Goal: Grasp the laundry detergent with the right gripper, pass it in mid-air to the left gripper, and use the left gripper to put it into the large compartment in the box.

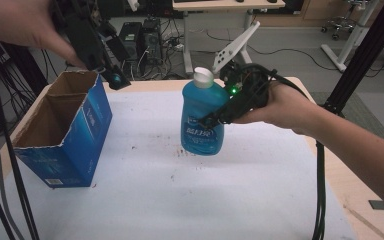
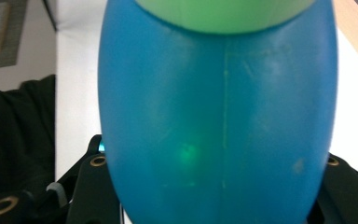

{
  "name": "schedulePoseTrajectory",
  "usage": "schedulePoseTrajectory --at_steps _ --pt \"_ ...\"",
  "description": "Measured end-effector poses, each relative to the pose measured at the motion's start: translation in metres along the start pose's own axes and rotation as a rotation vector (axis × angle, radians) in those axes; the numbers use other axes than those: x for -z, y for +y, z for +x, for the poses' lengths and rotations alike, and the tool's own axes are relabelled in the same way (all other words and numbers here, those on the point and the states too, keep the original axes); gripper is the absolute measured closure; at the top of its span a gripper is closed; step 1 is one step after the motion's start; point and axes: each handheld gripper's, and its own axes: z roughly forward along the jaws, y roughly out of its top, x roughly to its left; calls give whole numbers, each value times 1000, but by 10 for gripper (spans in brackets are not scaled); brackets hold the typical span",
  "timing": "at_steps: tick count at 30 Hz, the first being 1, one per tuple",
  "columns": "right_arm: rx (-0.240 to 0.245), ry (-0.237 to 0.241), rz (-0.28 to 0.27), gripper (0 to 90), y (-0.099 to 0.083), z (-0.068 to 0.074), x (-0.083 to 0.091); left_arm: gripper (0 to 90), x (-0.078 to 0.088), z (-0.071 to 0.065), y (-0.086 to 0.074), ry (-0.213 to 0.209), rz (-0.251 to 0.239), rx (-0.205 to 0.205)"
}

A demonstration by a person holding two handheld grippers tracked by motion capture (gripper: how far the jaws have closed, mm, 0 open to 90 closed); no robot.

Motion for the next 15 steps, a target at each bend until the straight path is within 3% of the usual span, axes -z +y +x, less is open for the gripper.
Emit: schedulePoseTrajectory --at_steps 8,11,12,15 --pt "92 61 13 461 33 3 3 188 -4 -1 18 -33 -12 -77" --pt "110 74 21 461 41 4 1 189 -6 -2 22 -47 -12 -84" --pt "121 79 24 461 46 5 0 189 -8 -4 26 -49 -16 -110" --pt "143 93 33 461 56 8 -3 188 -11 -5 30 -54 -13 -126"
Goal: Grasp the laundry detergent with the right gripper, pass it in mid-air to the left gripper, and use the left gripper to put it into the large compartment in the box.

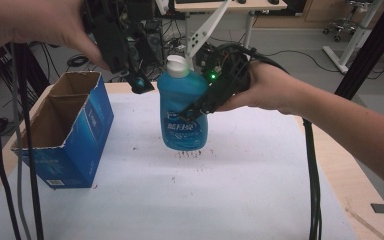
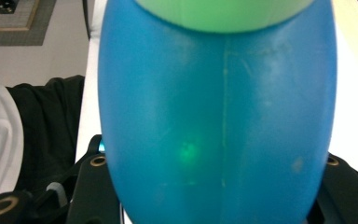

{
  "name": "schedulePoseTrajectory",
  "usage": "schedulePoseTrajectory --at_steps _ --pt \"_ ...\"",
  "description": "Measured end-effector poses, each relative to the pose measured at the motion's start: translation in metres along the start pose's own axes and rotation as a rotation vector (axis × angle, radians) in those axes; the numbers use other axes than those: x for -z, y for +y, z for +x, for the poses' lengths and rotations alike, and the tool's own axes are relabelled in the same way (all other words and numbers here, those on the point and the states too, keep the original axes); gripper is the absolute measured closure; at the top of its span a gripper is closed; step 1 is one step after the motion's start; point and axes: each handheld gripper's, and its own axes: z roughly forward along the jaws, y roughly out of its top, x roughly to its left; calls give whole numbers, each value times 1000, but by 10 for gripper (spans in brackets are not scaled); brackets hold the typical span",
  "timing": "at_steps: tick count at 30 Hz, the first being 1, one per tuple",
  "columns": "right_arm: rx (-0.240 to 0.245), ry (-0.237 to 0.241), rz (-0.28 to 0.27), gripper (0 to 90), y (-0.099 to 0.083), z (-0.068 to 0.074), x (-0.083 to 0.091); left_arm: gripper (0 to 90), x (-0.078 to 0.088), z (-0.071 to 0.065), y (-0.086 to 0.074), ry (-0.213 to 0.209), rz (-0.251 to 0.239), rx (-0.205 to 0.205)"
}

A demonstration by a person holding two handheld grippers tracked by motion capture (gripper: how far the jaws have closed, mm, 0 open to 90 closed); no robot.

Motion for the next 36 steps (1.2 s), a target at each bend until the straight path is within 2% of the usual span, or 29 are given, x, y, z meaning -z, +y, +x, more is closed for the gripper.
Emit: schedulePoseTrajectory --at_steps 3,12,23,29,33,34,36 --pt "8 13 2 461 7 0 -2 188 -5 -1 5 -1 8 -13" --pt "25 35 5 461 21 -1 -5 188 -10 0 12 -6 1 -2" --pt "9 38 6 461 22 0 -2 194 -14 -1 16 1 -7 -19" --pt "6 43 3 461 21 -1 0 237 -16 -1 16 9 -10 -29" --pt "8 36 -1 461 21 -1 0 258 -17 -1 16 7 -5 -31" --pt "16 15 0 460 20 -1 0 259 -17 -2 16 8 -4 -31" --pt "18 14 1 461 20 -2 0 258 -17 -2 17 8 -6 -32"
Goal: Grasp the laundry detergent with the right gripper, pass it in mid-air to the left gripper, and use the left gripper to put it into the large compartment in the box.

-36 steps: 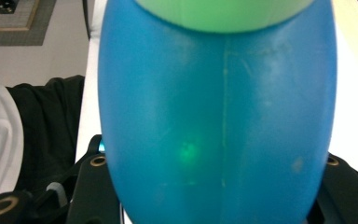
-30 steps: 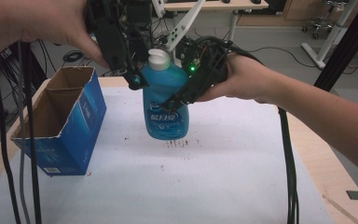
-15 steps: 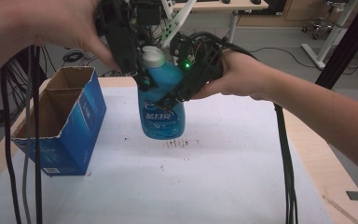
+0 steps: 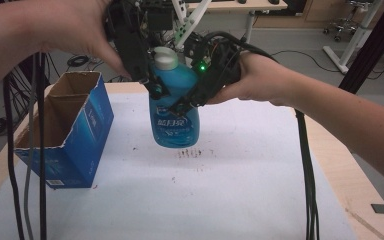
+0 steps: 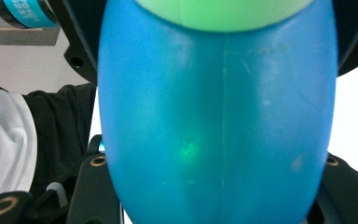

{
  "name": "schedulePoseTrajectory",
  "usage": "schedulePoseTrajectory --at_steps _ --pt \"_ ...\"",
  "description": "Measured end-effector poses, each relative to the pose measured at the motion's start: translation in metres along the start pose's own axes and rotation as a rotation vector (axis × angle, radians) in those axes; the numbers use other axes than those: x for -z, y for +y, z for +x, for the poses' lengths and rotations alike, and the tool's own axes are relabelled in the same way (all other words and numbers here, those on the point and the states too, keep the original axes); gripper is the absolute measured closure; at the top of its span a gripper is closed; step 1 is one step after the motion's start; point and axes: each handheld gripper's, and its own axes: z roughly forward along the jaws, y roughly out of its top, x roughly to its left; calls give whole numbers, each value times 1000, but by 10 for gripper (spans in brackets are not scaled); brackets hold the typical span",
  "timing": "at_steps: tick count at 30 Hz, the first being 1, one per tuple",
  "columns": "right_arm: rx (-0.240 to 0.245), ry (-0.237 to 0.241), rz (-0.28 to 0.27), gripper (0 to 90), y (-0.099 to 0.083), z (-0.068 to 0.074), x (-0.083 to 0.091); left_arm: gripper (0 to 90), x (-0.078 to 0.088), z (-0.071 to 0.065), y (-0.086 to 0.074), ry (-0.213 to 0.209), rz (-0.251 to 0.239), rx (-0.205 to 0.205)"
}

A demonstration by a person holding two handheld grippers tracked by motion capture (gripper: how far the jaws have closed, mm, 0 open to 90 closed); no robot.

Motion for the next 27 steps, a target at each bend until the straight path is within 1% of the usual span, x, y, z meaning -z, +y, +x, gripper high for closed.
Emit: schedulePoseTrajectory --at_steps 2,3,4,5,9,10,11,13,14,15,17,18,19,20,21,23,24,27 --pt "-7 2 1 461 0 0 0 258 -1 0 0 -2 3 4" --pt "-8 19 -1 461 0 0 1 259 -1 0 0 0 4 4" --pt "3 10 -3 461 0 -1 1 269 -1 0 0 -1 5 5" --pt "-7 20 -5 461 0 0 1 285 -1 0 0 -3 6 3" --pt "-13 21 2 461 0 0 0 286 0 0 0 0 0 2" --pt "-11 19 1 461 0 -1 -1 286 0 0 0 3 -1 2" --pt "-2 2 3 461 0 -1 -1 286 0 0 0 3 2 3" --pt "-7 6 1 461 0 -2 -2 286 0 0 0 5 3 1" --pt "-11 26 2 461 0 -1 -1 286 0 0 -1 10 6 3" --pt "-16 25 -2 461 0 -1 -1 286 0 0 -1 10 6 2" --pt "-10 25 -3 461 0 -2 -2 288 0 1 -1 5 5 5" --pt "-10 25 -3 461 0 -2 -2 310 0 1 -1 5 5 5" --pt "-9 27 -4 461 0 -2 -1 311 -1 1 -1 5 4 4" --pt "-2 15 0 461 0 -3 -1 312 -1 1 -1 3 7 4" --pt "-9 28 -3 461 0 -2 -1 312 -1 1 -1 3 7 4" --pt "-10 26 -2 461 0 -2 -1 317 -2 1 0 -3 8 1" --pt "-9 26 -2 460 0 -3 -1 339 -2 1 0 -3 6 1" --pt "-14 28 0 461 0 -3 -1 339 -2 0 0 -2 1 5"
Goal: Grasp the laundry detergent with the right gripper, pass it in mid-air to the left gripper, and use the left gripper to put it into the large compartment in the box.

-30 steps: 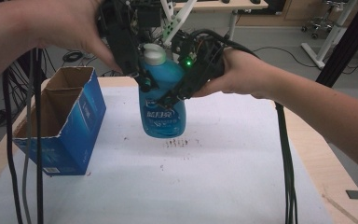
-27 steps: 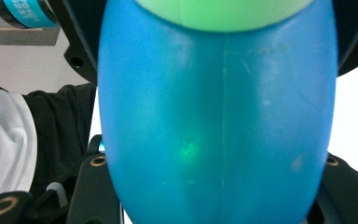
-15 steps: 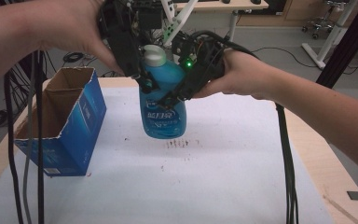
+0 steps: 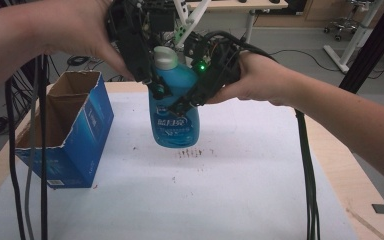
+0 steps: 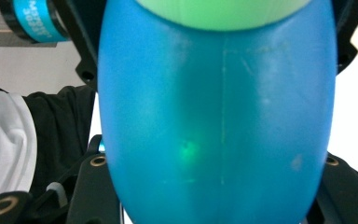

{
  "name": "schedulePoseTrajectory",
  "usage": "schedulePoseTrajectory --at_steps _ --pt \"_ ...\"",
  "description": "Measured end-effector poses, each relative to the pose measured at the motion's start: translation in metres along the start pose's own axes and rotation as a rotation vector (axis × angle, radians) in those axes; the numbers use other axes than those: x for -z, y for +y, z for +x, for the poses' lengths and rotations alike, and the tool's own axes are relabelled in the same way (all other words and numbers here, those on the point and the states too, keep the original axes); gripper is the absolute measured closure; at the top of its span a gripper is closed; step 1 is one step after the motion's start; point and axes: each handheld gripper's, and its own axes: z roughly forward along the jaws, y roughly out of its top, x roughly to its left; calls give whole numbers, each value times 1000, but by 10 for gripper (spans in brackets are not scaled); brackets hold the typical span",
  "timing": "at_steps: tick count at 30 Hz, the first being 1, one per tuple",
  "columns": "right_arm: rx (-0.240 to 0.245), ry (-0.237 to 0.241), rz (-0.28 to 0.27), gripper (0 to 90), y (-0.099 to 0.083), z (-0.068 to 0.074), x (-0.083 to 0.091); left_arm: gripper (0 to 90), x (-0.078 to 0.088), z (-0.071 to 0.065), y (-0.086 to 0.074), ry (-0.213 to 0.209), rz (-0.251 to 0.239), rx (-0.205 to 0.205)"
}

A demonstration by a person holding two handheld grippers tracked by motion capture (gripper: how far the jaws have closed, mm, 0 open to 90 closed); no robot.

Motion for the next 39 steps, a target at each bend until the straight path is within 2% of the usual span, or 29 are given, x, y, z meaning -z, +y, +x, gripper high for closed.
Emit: schedulePoseTrajectory --at_steps 12,19,25,39 --pt "2 -1 -2 460 0 1 -1 359 1 -1 0 11 0 -3" --pt "-20 7 -1 460 1 2 0 372 0 -2 0 21 3 -5" --pt "-10 3 9 460 1 1 0 373 -1 -2 0 29 3 0" --pt "-11 -1 13 459 1 1 -2 379 -2 -2 0 25 5 4"
